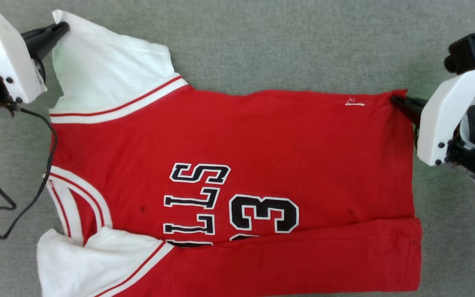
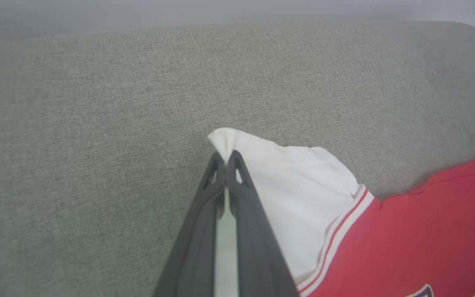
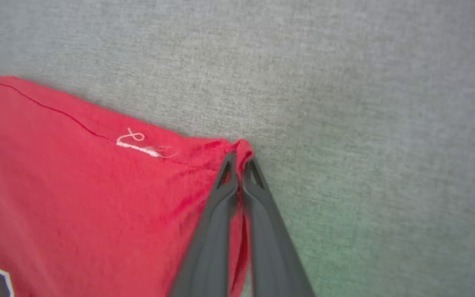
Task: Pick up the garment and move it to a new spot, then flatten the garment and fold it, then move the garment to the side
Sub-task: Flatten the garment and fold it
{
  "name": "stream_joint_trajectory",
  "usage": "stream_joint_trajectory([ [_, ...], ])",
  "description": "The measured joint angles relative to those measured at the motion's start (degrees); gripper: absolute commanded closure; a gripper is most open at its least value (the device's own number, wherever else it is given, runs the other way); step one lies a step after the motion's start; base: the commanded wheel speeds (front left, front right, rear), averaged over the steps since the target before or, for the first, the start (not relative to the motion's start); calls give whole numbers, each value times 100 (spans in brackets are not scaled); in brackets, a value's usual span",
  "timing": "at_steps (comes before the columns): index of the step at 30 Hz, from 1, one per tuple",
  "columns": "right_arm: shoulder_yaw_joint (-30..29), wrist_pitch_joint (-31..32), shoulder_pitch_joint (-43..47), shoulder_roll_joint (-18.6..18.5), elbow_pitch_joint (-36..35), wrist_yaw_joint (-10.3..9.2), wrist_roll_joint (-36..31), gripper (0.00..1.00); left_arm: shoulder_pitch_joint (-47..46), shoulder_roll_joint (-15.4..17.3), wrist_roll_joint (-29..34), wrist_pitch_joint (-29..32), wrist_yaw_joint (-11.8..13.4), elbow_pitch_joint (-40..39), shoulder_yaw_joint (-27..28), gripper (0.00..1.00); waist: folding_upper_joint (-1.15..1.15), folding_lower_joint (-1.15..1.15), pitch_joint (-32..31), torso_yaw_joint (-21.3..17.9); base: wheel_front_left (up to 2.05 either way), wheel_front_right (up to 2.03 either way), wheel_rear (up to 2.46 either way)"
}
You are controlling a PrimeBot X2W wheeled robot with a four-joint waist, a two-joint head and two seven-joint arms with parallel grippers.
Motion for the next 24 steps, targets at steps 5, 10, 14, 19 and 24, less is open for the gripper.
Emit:
stream_joint_trajectory([
  [5, -216, -464, 193, -9, -258, 0, -120, 100, 697, -26, -111, -577, 133, -211, 301, 100, 0, 0, -497, 45, 0, 0, 0],
  [10, -356, -706, 672, 7, -301, 0, -135, 100, 1685, -12, -259, -1132, 259, -445, 624, 100, 0, 0, -954, 101, 0, 0, 0],
  [14, -442, -798, 1312, 36, -256, 0, -73, 100, 2705, -93, -372, -1506, 336, -563, 779, 100, 0, 0, -1383, 175, 0, 0, 0],
  [19, -561, -943, 2057, 83, -212, 0, 26, 100, 3909, -304, -502, -1819, 516, -789, 832, 100, 0, -1, -1877, 301, 0, 0, 0],
  [24, -898, -1098, 2796, 229, -75, 0, 126, 100, 4809, -568, -682, -1775, 597, -948, 626, 100, 0, -2, -2215, 478, 0, 0, 0],
])
